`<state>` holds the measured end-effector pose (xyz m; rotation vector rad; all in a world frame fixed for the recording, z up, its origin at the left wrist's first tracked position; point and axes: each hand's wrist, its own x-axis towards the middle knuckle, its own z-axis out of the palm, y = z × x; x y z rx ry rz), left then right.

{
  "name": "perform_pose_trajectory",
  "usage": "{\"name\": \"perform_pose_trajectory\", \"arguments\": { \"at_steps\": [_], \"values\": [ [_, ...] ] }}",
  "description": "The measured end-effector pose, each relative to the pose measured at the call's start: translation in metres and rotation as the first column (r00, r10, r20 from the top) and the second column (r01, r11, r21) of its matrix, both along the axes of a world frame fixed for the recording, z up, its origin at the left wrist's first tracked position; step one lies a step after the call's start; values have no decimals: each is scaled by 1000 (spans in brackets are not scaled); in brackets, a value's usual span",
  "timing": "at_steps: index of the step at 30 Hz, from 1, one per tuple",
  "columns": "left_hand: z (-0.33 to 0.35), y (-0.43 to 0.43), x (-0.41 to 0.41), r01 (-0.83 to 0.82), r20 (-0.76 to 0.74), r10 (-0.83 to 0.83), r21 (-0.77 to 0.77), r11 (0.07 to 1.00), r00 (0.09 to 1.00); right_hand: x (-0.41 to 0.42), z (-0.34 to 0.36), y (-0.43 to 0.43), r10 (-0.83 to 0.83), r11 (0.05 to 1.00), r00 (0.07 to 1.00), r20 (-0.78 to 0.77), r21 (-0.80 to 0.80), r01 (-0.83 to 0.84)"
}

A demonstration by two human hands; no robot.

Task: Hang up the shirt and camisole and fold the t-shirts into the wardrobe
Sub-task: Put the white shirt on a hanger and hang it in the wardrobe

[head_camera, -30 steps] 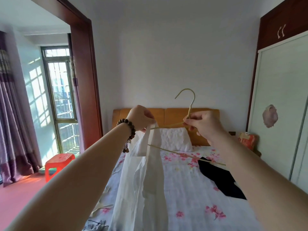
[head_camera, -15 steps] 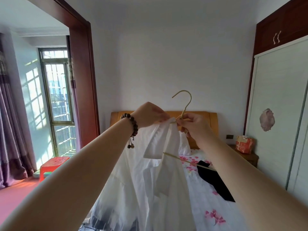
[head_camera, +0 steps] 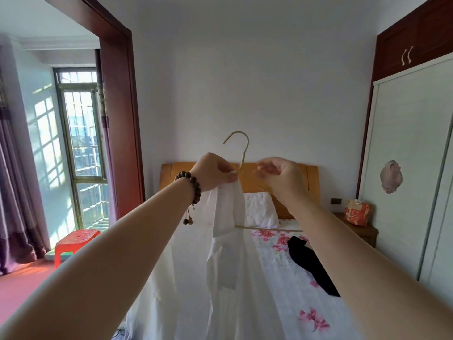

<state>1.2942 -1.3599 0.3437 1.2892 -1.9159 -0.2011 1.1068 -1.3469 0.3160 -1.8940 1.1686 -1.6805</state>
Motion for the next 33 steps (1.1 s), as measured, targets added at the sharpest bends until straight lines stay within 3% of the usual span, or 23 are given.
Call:
{"name": "perform_pose_trajectory", "arguments": {
  "at_steps": [3, 7, 10, 12, 14, 20, 26, 33],
  "values": [
    [2, -5, 16, 4, -4, -4, 32, 999, 1000, -18, 0, -5, -37, 995, 999, -30, 89, 39],
    [5, -11, 32, 4, -37, -2, 39, 999, 999, -36, -5, -11, 80, 955, 997, 2, 288, -77],
    [5, -18, 44, -52, -104, 53, 11, 999, 993, -46, -12, -13, -176, 982, 980, -93, 50, 181],
    [5, -24, 50, -108, -159, 104, -17, 994, 982, -45, -18, -9, -227, 970, 973, -50, -101, 221],
    [5, -28, 51, -155, -197, 147, -29, 987, 969, -34, -30, -6, -138, 984, 989, -45, -123, 132],
    [14, -31, 39, -145, -264, 143, 10, 989, 954, 20, -88, -6, 114, 993, 993, -16, 46, -113],
    [29, -26, 34, -60, -328, 77, 63, 996, 942, 44, -123, -10, 144, 975, 979, 143, 150, -166],
    [42, -22, 35, 124, -430, -41, 168, 978, 902, 56, -139, -12, 159, 962, 964, 214, 188, -200]
  ]
}}
